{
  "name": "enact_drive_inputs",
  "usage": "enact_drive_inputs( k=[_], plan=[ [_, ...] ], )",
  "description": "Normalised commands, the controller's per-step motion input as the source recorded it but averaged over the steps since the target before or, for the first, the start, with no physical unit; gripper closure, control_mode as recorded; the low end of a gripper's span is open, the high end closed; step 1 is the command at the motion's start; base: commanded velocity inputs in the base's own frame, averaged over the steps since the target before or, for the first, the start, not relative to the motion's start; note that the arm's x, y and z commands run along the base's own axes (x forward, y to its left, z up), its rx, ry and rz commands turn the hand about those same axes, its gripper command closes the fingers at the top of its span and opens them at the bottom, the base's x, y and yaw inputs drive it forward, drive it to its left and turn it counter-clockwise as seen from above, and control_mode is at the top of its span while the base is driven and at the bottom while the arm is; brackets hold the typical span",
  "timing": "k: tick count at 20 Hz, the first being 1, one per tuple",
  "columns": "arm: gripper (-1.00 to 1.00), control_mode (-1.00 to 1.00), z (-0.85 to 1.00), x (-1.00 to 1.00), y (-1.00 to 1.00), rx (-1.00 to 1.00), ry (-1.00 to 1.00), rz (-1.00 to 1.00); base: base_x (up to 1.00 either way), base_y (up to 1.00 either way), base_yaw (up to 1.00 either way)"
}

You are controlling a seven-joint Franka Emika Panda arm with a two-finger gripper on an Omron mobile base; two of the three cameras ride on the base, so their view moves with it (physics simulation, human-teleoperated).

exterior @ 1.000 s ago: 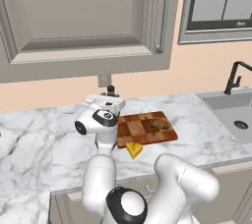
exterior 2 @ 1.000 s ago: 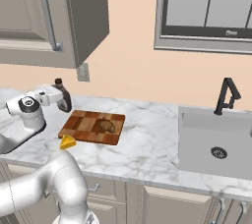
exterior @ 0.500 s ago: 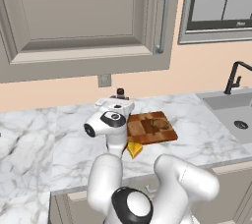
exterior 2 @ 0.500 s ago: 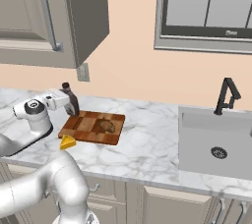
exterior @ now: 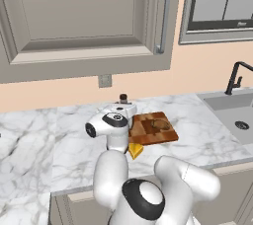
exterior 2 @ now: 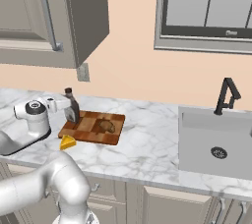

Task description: Retrieve the reheated potato from the microwave, then place the potato, cheese, and condiment on the cutting board.

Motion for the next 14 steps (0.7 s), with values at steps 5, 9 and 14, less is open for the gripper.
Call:
enact_drive_inputs(
  k=[5, 9, 14],
  plan=[
    [1.0, -1.0, -0.01, -0.26, -0.41, 0.0, 0.0, -0.04, 0.0, 0.0, 0.0],
    [1.0, -1.0, -0.11, -0.21, -0.41, -0.01, -0.04, -0.05, 0.0, 0.0, 0.0],
    [1.0, -1.0, -0.06, 0.07, -0.32, -0.01, 0.0, -0.03, 0.0, 0.0, 0.0]
  ],
)
